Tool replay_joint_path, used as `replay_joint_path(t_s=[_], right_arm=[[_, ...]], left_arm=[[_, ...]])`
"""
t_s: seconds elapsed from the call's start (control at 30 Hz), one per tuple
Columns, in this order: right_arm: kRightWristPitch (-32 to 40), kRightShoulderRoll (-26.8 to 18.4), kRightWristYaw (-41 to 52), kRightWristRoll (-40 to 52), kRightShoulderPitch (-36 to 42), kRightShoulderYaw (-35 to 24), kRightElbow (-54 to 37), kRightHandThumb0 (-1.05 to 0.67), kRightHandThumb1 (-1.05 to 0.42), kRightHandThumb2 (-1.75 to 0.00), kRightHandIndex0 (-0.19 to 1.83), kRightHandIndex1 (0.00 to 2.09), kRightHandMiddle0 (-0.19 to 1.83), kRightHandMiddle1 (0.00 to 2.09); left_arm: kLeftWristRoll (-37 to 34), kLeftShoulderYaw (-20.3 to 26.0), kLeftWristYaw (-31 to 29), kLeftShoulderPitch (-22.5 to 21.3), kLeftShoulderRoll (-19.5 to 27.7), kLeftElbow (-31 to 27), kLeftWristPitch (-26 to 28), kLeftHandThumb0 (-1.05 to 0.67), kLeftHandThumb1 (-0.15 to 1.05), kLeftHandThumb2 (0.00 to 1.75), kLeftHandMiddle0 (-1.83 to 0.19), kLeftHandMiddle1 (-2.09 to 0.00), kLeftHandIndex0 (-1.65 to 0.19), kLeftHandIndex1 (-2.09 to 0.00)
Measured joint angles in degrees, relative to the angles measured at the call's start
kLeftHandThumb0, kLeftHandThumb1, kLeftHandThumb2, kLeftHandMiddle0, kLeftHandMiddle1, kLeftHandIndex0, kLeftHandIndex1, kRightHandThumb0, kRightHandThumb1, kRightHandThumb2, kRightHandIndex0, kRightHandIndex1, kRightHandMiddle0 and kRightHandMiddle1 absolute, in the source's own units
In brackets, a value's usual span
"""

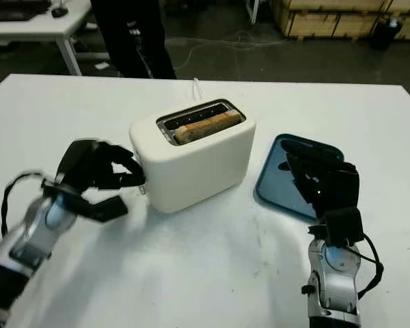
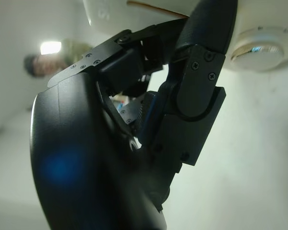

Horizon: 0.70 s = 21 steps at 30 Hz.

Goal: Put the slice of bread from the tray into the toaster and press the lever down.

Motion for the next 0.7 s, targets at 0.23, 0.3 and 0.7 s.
replay_joint_path(t_s=[0.23, 0.3, 0.7], right_arm=[[0.0, 0.0, 0.0, -0.1, -0.3, 0.0, 0.1, -0.54, -0.92, -0.15, 0.74, 1.24, 1.15, 0.00], [0.0, 0.0, 0.0, -0.1, -0.3, 0.0, 0.1, -0.53, -0.92, -0.15, 0.75, 1.25, 1.15, 0.00], [-0.1, 0.0, 0.1, -0.1, -1.3, -0.1, 1.4, -0.51, -0.92, -0.16, 0.74, 1.26, 1.16, 0.01]], left_arm=[[-0.1, 4.1, 6.5, 1.5, -4.6, 0.1, -5.5, -0.99, 0.92, 0.29, -1.17, -1.73, -0.95, -1.43], [-0.8, 5.4, 8.9, 1.5, -6.3, 0.5, -8.6, -0.97, 0.92, 0.30, -1.15, -1.74, -0.87, -1.41], [-0.8, 10.4, 14.4, -2.1, -11.5, 5.0, -21.5, -0.97, 0.92, 0.46, -1.09, -1.75, -0.56, -1.53]])
